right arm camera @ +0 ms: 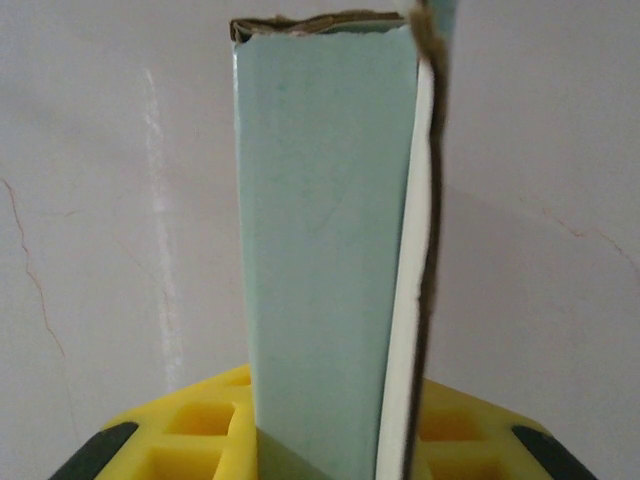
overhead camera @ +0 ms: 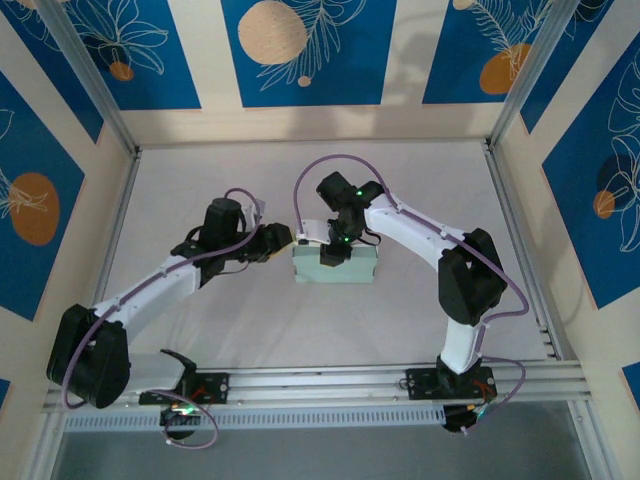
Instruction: Fold the paper box
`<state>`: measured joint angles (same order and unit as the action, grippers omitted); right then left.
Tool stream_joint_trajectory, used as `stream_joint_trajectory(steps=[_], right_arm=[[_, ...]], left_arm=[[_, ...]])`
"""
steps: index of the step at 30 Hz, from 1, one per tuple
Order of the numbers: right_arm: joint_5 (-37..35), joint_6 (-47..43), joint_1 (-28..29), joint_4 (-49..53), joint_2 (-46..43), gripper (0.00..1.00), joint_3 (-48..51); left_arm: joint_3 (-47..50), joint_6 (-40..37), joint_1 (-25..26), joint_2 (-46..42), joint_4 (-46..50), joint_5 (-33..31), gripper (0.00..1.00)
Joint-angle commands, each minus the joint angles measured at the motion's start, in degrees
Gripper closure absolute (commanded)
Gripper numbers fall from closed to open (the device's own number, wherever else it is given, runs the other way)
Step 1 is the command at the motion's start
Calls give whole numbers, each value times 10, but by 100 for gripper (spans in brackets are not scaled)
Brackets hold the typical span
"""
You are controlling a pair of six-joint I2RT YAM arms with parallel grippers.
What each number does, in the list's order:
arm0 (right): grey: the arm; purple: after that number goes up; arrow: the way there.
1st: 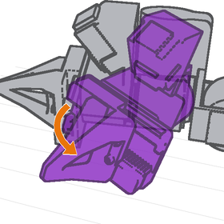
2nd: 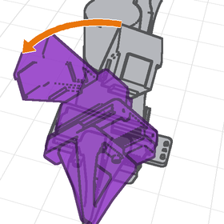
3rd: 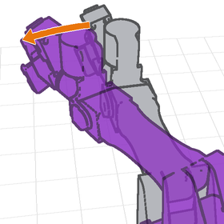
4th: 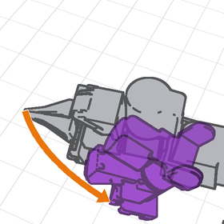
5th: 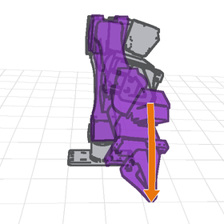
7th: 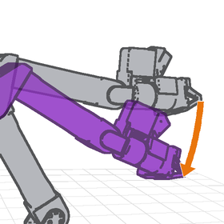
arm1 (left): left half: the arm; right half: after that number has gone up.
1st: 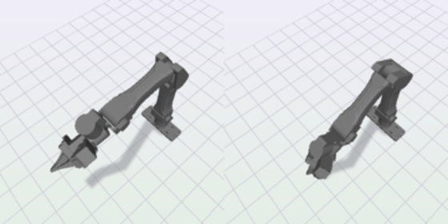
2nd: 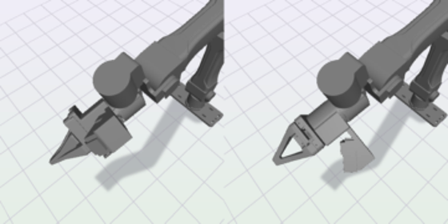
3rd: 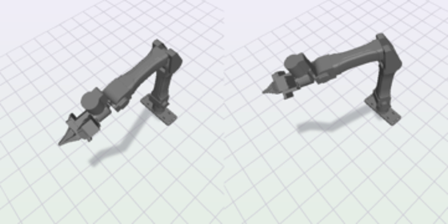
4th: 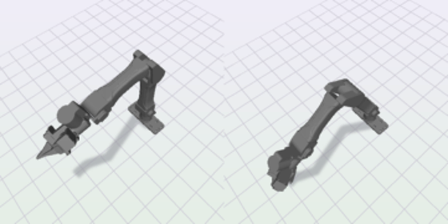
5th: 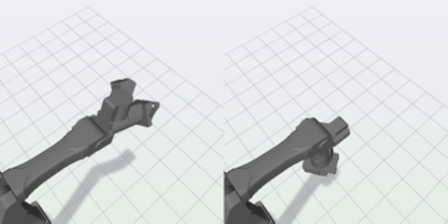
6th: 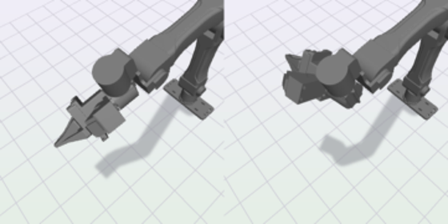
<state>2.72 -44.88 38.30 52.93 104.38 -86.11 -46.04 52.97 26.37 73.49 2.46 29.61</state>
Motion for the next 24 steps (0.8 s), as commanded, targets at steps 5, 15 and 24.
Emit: stream_joint_trajectory(steps=[5, 15, 24], right_arm=[[-30, 2, 4, 8, 0, 93, 7], [-37, 2, 4, 12, 8, 93, -7], [-39, 4, 12, 14, 7, 93, -17]], left_arm=[[-26, -18, -3, -10, 10, 3, 58], [2, 26, 5, -11, -26, 30, 58], [18, 71, 19, 9, -77, 38, 59]])
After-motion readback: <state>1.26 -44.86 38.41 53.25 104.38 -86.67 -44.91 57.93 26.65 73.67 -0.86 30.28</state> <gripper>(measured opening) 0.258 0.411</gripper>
